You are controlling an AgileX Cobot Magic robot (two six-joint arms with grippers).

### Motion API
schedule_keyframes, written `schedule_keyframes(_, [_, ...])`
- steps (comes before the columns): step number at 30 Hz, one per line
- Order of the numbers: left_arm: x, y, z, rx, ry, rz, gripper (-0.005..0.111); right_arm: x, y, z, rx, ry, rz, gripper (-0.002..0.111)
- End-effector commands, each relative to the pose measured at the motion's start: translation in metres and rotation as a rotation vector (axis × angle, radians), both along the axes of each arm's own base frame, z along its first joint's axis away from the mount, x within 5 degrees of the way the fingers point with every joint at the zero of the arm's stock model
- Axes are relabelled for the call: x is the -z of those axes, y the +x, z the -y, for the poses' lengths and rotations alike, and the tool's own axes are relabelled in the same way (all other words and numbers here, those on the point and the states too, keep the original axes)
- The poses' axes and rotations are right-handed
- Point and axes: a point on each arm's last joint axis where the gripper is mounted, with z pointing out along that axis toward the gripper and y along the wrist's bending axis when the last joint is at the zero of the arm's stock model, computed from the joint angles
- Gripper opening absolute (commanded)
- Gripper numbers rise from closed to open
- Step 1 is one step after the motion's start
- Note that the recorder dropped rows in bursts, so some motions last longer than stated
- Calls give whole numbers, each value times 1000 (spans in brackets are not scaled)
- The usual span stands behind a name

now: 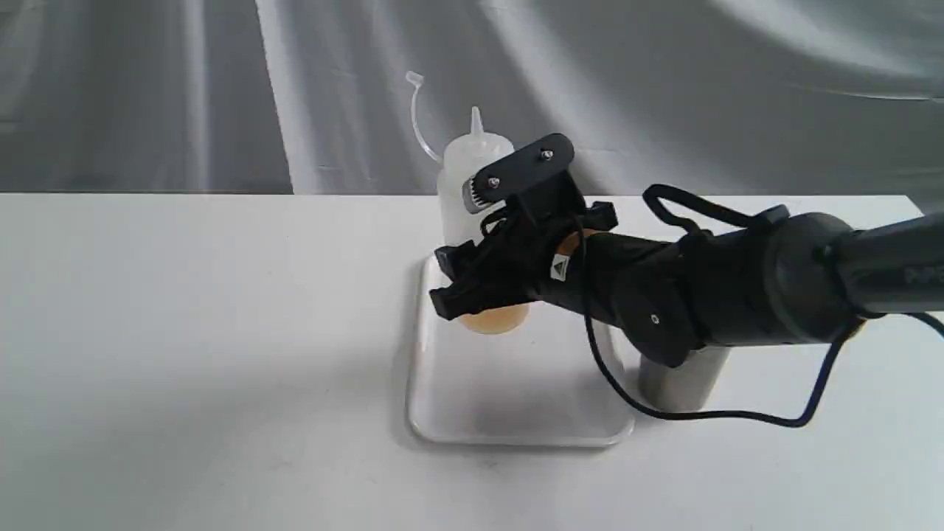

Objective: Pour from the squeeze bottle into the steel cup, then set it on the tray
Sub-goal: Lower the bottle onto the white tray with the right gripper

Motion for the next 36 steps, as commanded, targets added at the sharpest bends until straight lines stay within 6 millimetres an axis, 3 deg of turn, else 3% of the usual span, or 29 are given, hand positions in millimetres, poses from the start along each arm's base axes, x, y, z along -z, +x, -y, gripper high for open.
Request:
schedule_keyframes(1, [1, 0, 0, 6, -3, 5, 0, -1, 6, 0, 45, 47, 61, 16])
schedule_keyframes(18, [1, 0, 0, 5, -5, 5, 0, 30, 11, 6, 119, 17, 27, 16])
schedule_keyframes(36, [1, 0, 0, 5, -5, 5, 0, 34, 11, 9, 171, 51, -15, 16])
